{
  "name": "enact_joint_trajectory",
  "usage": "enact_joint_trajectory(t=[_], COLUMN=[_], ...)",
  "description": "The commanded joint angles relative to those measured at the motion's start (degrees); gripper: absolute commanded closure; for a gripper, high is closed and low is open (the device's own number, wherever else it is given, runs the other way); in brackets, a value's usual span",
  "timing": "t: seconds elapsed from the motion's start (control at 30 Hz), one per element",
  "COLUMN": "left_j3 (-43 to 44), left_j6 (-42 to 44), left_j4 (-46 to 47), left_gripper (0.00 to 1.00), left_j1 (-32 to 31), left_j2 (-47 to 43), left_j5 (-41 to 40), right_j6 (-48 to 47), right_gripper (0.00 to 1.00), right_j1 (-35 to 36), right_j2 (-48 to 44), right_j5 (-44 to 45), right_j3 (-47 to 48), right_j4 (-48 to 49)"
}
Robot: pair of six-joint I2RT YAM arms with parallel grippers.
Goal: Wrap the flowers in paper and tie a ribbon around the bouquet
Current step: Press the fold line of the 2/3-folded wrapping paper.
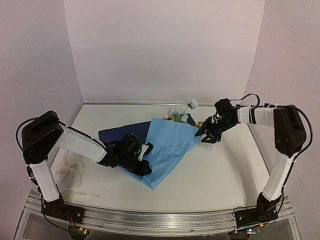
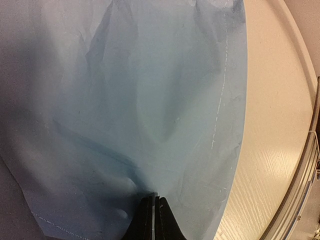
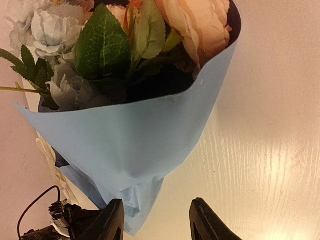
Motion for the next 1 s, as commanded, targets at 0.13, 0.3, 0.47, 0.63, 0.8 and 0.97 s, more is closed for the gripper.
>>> enact_joint_trajectory(t=[0.13,0.3,0.47,0.63,0.8,0.97], left_j3=[0.82,0.71,0.82,0.99,1.14,1.23], left_j6=[0.20,0.28,0.28,0.34,0.31,0.30], left_j4=[-2.20,-2.38,-2.58,-2.75,-2.75,-2.77], left_gripper=[0.95,0.96,0.96,0.96,0.96,0.97], left_j1=[0.36,0.60,0.85,1.02,1.05,1.07], left_j2=[1.46,1.73,1.79,2.02,2.73,3.61], left_j5=[-0.78,-0.59,-0.49,-0.27,0.08,0.50], right_j6=[-7.73,-8.08,-7.33,-5.02,-3.11,-1.89], right_gripper=[0.51,0.50,0.50,0.64,0.91,1.00], right_j1=[-0.32,-0.92,-1.01,-1.49,-2.26,-3.23], right_j2=[2.41,4.74,6.47,7.65,8.25,7.99], right_j5=[6.47,6.97,8.95,9.37,8.25,7.67], right_j3=[-2.96,-2.56,-3.11,-2.57,-1.71,-1.72], right_j4=[12.13,15.10,20.74,22.60,22.49,22.19])
